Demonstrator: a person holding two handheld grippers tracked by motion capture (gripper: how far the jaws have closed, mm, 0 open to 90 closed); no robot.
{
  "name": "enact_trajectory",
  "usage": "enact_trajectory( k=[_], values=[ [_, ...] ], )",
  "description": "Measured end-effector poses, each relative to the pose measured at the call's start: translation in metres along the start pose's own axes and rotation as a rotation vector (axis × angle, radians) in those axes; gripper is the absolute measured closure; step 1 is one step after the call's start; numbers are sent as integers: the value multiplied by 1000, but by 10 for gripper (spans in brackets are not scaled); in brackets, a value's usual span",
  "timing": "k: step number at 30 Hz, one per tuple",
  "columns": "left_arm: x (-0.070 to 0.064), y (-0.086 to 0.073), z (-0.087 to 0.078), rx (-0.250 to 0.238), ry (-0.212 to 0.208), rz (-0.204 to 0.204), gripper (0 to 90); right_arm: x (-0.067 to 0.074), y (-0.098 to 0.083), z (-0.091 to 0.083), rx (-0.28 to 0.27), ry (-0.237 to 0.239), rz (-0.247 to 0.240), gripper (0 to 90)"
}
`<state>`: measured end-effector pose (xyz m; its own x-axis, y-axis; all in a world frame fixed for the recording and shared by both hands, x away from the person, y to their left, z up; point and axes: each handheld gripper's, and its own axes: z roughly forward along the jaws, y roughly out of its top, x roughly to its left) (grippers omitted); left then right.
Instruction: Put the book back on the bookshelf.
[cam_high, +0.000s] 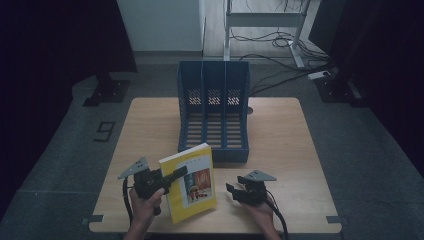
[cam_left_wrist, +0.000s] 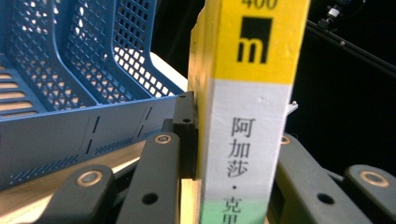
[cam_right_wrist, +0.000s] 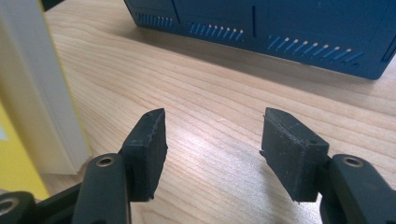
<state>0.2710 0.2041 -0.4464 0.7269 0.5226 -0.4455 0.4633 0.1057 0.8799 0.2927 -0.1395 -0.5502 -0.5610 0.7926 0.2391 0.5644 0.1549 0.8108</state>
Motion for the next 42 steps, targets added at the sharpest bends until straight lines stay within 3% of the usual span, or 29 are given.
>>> enact_trajectory(
  k=[3,12,17,20,22,26,29,34,42],
  values=[
    [-1,0,-3,-9,14,-2,746,-1,1,2,7,3,10,399],
    [-2,3,-8,-49,7,-19,746,1,2,8,46,-2,-35,392],
    [-3,8,-4,-50,-4,-19,745,2,-1,7,85,-54,-60,373],
    [-3,11,-4,-54,-13,-23,745,1,-2,4,85,-58,-56,374],
    [-3,17,-4,-67,-25,-32,745,-1,-3,1,80,-54,-33,368],
    [-5,26,-5,-72,-19,-24,745,0,-4,1,84,-45,-44,356],
    [-8,37,-7,-94,-7,-13,744,6,-5,2,98,-79,-95,352],
    [-8,46,-7,-105,4,-18,745,10,-4,5,109,-100,-126,342],
    [-11,64,-3,-121,46,-6,744,7,-4,4,101,-79,-102,344]
  ],
)
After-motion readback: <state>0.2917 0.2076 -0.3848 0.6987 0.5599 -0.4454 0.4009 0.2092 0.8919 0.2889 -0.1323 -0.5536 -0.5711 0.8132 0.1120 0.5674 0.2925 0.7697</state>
